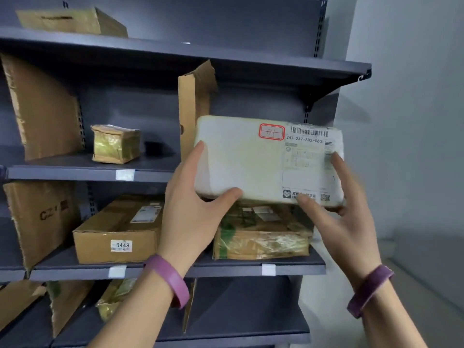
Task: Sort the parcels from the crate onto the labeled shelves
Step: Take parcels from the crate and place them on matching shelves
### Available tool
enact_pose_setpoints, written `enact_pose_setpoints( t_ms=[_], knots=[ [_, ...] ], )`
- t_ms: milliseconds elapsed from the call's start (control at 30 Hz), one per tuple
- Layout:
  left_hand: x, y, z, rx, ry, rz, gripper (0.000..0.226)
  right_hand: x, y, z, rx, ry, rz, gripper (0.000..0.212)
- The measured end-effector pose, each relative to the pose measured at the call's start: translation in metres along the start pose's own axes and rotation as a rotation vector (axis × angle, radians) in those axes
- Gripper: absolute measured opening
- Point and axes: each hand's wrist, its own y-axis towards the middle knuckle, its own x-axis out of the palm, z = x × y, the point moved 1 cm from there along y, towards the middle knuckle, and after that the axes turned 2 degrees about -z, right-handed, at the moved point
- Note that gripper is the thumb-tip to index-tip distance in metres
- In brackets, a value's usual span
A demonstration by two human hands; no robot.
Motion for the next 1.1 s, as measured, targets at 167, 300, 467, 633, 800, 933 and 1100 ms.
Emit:
enact_pose_setpoints(
  t_ms=[167,300,467,633,800,933,1100],
  knots=[
    [0.061,0.059,0.007,0.053,-0.010,0.043,0.078,-0.021,0.080,0.046,-0.102,-0.091,-0.019,0.082],
    [0.110,0.105,0.008,0.105,0.139,0.048,0.079,-0.027,0.150,0.083,-0.182,-0.152,0.008,0.063],
    [0.147,0.163,-0.012,0.061,0.231,0.040,0.072,-0.012,0.213,0.118,-0.208,-0.234,0.000,0.047],
    [0.163,0.202,-0.036,-0.009,0.263,0.072,0.076,0.009,0.250,0.133,-0.167,-0.216,-0.029,0.049],
    [0.169,0.215,-0.057,-0.070,0.273,0.038,0.076,0.027,0.255,0.148,-0.047,-0.221,-0.048,0.055],
    [0.173,0.217,-0.065,-0.029,0.327,0.043,0.073,0.036,0.250,0.158,0.007,-0.205,-0.058,0.067],
    [0.180,0.195,-0.074,0.128,0.557,0.051,0.090,0.041,0.231,0.159,-0.102,-0.499,-0.014,0.085]
  ],
)
